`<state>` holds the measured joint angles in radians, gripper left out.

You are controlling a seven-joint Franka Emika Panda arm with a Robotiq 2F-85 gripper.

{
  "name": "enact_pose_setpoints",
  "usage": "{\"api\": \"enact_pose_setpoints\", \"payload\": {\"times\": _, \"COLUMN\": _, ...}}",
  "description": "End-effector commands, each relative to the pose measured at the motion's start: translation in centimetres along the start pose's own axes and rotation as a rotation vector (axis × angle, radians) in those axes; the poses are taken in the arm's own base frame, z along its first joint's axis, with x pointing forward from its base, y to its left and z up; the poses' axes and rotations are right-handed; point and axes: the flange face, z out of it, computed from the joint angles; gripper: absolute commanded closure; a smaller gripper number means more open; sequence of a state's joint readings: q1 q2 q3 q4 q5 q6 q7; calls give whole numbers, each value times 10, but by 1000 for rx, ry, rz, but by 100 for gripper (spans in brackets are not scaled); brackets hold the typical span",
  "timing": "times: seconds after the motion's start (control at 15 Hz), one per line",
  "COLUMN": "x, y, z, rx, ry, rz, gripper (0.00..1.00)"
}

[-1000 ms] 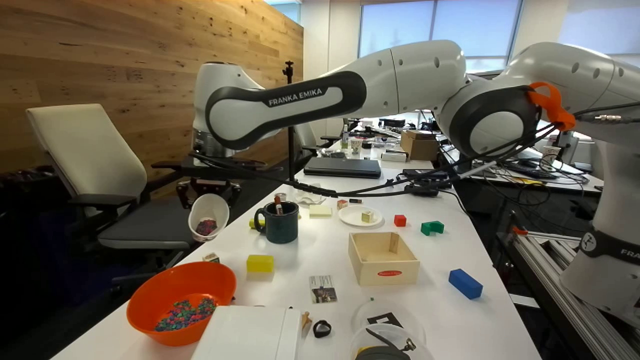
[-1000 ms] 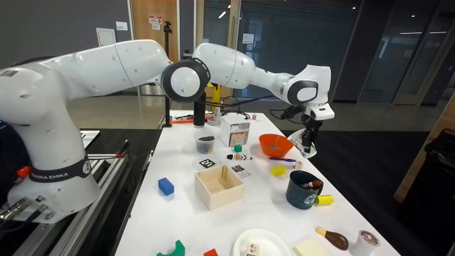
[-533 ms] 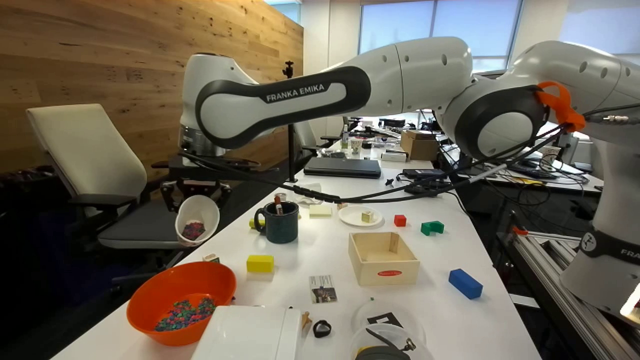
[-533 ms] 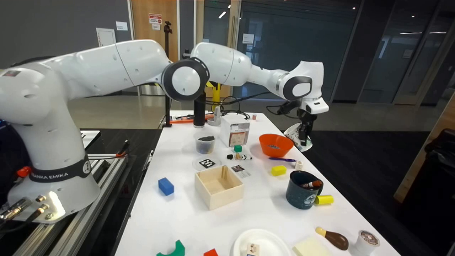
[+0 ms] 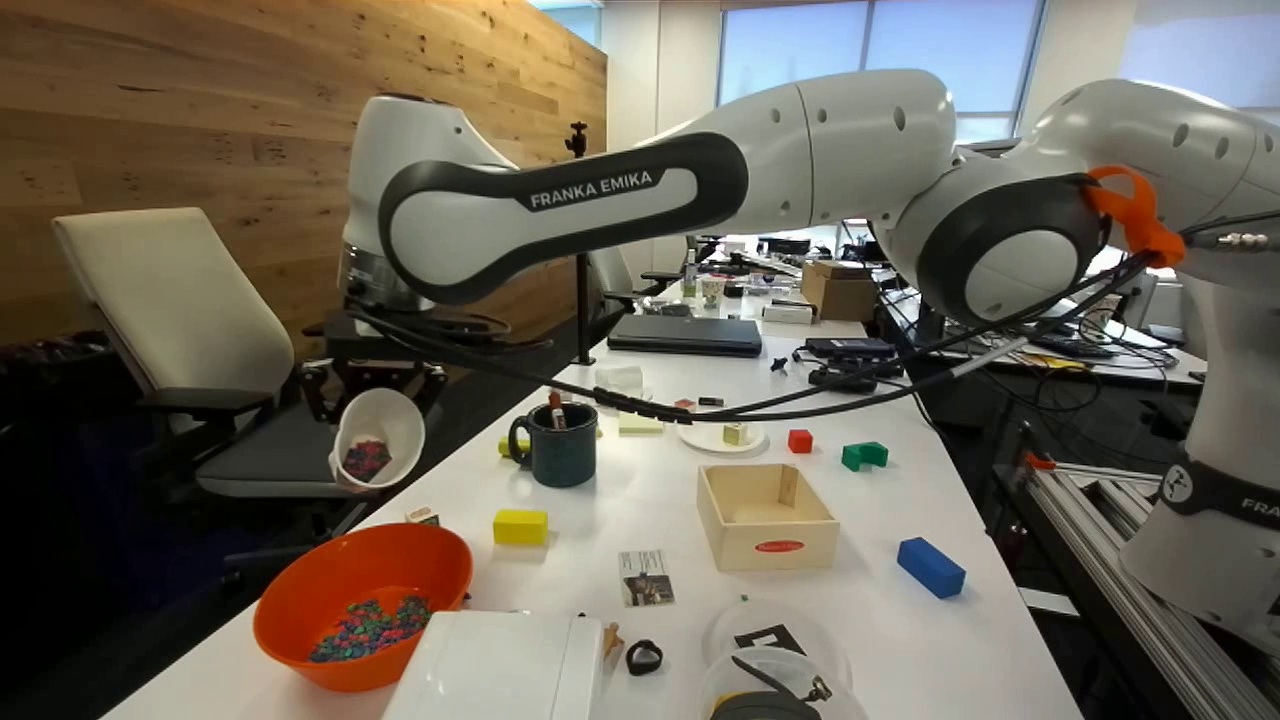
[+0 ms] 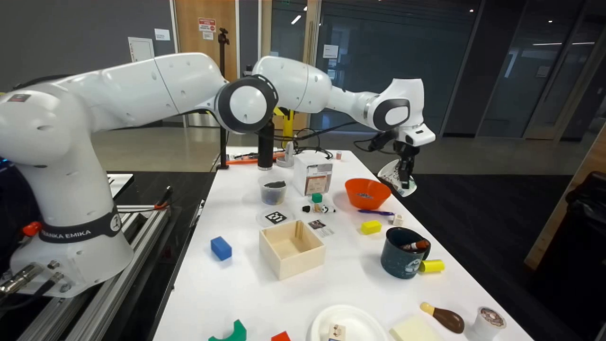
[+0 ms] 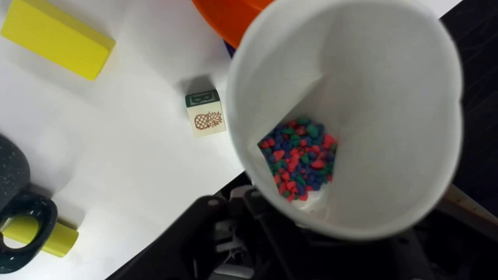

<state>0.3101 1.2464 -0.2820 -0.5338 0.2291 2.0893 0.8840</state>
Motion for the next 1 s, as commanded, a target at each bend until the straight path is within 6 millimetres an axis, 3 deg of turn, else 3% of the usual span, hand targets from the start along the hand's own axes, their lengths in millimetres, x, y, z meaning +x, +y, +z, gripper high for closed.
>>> {"api": "enact_pose_setpoints", "payload": {"times": 0.0, "x": 0, "y": -8, "z": -3, "rx": 4, "ry": 93, "rz": -75, "gripper": 80}}
{"api": "enact_pose_setpoints", "payload": {"times": 0.93, "x": -27, "y": -35, "z": -9, "rx": 25, "ry": 217, "rz": -204, "gripper": 80}}
